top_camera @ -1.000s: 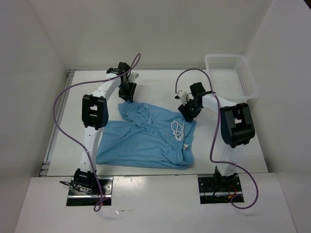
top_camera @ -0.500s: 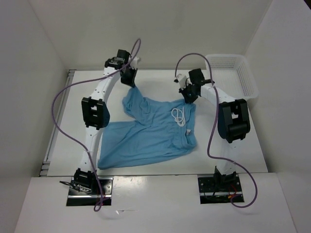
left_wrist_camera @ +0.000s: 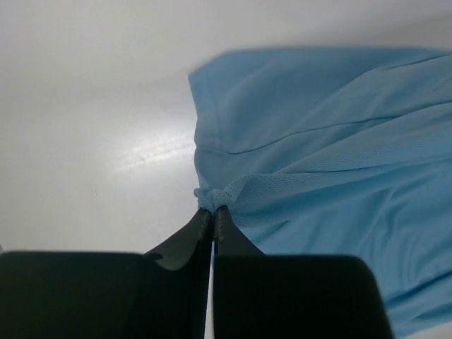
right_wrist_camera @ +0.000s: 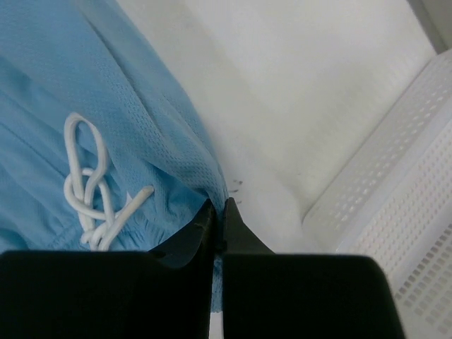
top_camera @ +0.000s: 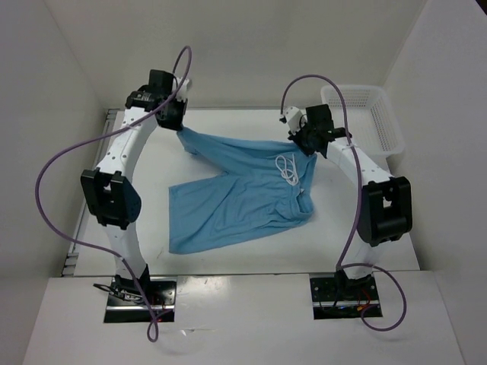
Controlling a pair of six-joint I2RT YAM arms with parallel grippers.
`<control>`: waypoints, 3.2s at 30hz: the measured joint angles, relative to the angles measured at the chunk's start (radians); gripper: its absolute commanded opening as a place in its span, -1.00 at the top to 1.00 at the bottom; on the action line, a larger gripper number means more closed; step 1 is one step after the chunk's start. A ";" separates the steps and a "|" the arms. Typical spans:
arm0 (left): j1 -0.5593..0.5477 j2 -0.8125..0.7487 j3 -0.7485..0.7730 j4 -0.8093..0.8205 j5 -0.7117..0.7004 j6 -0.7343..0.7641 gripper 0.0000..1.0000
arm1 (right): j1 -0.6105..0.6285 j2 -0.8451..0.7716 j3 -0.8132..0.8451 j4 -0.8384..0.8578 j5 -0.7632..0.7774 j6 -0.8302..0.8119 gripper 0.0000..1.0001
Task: Fold and stack the shorts
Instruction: Flatten the shorts out
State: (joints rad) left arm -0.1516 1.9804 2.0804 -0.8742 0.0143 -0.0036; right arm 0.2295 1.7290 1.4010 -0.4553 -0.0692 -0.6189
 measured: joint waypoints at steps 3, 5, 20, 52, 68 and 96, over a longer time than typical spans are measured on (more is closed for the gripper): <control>-0.018 -0.095 -0.220 0.034 -0.026 0.000 0.98 | 0.004 -0.045 -0.070 -0.001 -0.003 -0.029 1.00; -0.039 -0.155 -0.399 0.048 -0.048 0.000 0.83 | 0.021 -0.073 -0.128 -0.002 -0.010 -0.049 1.00; -0.018 -0.112 -0.484 0.001 0.032 0.000 0.03 | 0.213 -0.138 -0.344 -0.008 -0.048 -0.132 1.00; 0.002 0.247 -0.295 -0.084 0.159 0.000 0.03 | 0.212 -0.081 -0.346 -0.006 -0.051 -0.183 1.00; 0.011 0.245 -0.279 -0.135 0.150 -0.001 0.48 | 0.212 -0.076 -0.346 -0.007 -0.051 -0.206 1.00; 0.127 0.252 0.332 -0.172 0.184 0.000 1.00 | 0.142 -0.042 -0.145 0.003 -0.003 -0.185 1.00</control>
State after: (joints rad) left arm -0.0250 2.2326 2.4123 -1.0466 0.1982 -0.0036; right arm 0.3710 1.6871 1.2564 -0.4522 -0.0723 -0.8040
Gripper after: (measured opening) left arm 0.001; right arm 0.031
